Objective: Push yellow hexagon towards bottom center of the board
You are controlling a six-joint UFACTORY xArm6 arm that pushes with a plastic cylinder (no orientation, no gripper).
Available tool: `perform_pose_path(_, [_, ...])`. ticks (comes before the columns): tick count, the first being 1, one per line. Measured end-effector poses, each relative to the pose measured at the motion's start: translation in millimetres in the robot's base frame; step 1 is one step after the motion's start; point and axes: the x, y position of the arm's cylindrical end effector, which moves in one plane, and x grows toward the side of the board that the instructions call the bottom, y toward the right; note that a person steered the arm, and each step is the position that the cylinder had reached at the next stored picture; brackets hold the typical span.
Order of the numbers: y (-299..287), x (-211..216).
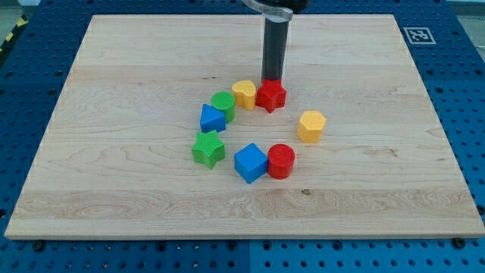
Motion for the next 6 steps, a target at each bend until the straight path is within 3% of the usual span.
perform_pose_path(1, [20.3,-1.1])
perform_pose_path(2, [78.7,0.8])
perform_pose_path(3, [116.9,26.5])
perform_pose_path(4, [122.1,61.1])
perform_pose_path(6, [116.0,60.6])
